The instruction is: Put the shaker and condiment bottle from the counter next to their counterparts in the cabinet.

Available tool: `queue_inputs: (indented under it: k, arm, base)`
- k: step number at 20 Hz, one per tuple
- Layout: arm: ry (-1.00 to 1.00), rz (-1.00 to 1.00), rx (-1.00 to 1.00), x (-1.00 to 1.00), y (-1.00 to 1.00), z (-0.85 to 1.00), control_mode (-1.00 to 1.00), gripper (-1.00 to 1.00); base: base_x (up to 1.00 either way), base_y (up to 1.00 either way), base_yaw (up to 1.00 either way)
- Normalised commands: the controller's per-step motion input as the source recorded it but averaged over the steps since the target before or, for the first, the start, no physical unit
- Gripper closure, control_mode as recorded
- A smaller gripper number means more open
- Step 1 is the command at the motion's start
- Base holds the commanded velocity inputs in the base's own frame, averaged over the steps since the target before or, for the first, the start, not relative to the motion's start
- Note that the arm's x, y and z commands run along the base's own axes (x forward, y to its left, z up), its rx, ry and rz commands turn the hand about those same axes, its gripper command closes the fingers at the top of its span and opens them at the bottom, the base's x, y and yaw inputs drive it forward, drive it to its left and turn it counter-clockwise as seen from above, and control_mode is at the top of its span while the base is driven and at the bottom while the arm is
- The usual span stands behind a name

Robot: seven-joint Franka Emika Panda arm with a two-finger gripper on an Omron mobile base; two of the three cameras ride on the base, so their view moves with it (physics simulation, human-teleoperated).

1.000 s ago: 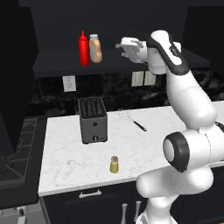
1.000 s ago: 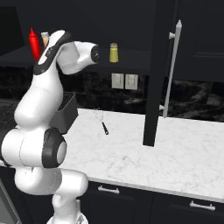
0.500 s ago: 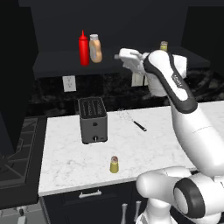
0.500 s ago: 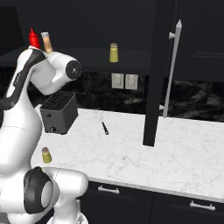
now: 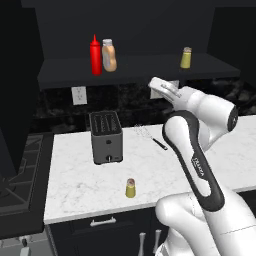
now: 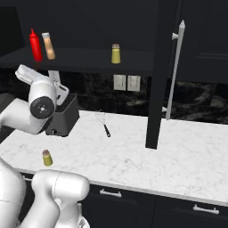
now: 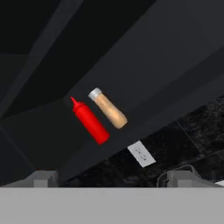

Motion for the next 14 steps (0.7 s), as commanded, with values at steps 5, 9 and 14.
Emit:
queue_inputs:
  k: [5, 9, 14]
  arm:
    - [0.02, -0.15, -0.16, -0.99, -0.27, -0.94, -1.00, -1.00]
    - [0.00, -0.10, -0.34, -0.81, 0.06, -1.00, -1.00, -1.00]
    - [-0.03, 0.06, -0.19, -0.05, 0.00, -1.00, -1.00, -1.00]
  base:
    - [0.00, 0.00, 0.00]
    - [0.00, 0.00, 0.00]
    - [0.00, 0.00, 0.00]
